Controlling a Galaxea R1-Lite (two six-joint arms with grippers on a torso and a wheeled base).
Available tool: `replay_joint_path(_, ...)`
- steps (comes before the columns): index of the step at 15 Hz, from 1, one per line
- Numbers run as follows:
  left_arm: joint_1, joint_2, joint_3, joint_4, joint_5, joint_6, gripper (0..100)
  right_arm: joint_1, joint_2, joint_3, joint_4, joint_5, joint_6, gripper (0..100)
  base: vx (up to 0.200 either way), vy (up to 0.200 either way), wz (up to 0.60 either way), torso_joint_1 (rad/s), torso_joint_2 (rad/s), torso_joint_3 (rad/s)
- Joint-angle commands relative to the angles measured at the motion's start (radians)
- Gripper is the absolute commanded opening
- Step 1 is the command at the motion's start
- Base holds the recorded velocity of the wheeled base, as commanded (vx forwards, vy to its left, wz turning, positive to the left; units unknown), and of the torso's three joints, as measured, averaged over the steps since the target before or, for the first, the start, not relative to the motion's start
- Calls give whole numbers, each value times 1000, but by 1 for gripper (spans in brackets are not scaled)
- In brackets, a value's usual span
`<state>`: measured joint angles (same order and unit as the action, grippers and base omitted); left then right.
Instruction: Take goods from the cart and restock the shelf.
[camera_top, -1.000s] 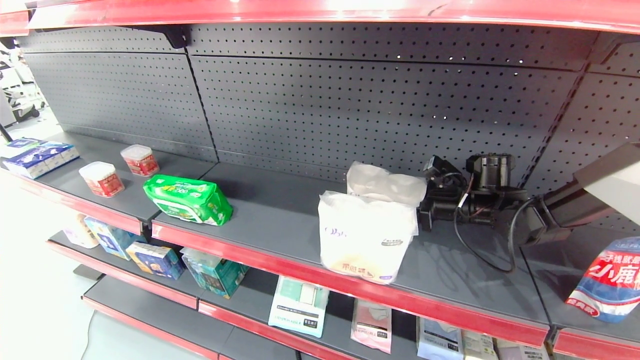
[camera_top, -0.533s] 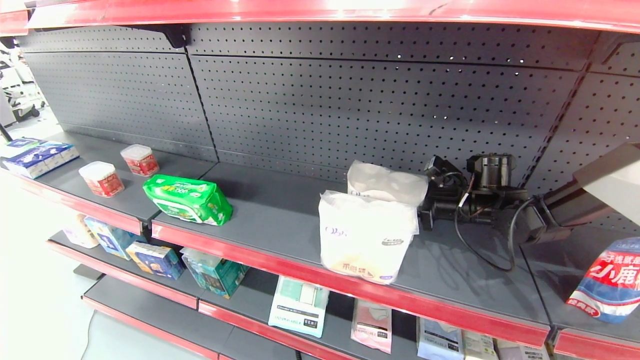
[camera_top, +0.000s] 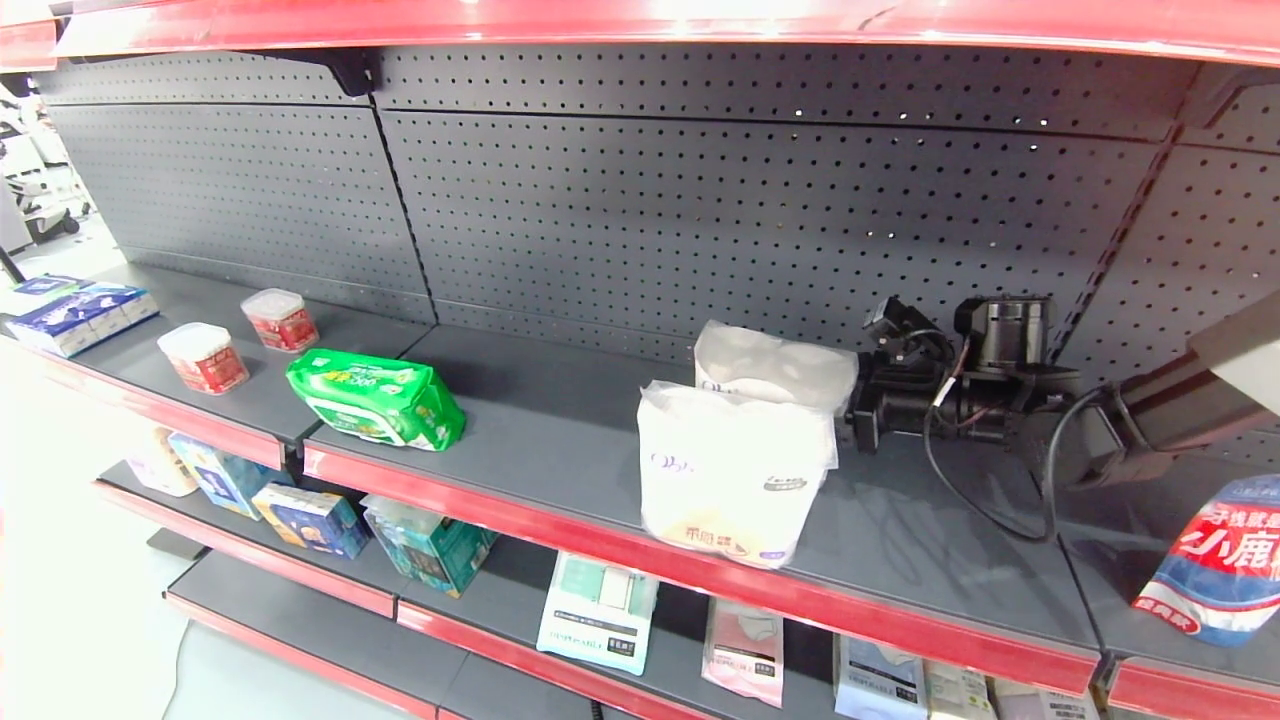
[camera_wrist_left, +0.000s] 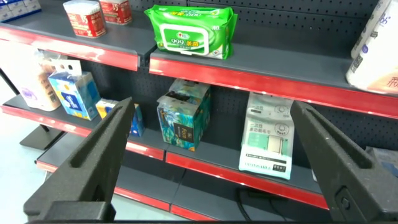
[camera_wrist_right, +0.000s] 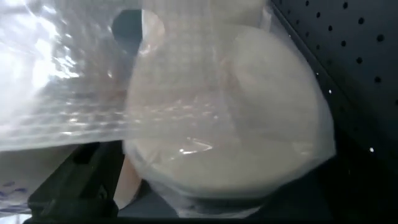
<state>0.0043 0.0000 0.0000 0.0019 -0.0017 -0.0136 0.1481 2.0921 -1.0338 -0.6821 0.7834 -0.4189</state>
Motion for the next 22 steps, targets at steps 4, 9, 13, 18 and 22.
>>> replay_joint_path(4,0,0,0,0,0,0,100,-18,-110,57,0,-35,23,100,0,0,0,0,0,0)
replay_joint_path(9,0,0,0,1,0,0,100,-59,-196,130,0,-50,25,100,0,0,0,0,0,0)
replay_joint_path(13,0,0,0,0,0,0,100,-82,-282,210,0,-72,25,100,0,0,0,0,0,0)
replay_joint_path(18,0,0,0,0,0,0,100,-94,-412,298,0,-147,83,100,0,0,0,0,0,0)
replay_joint_path(22,0,0,0,0,0,0,100,-101,-550,399,0,-224,118,100,0,0,0,0,0,0)
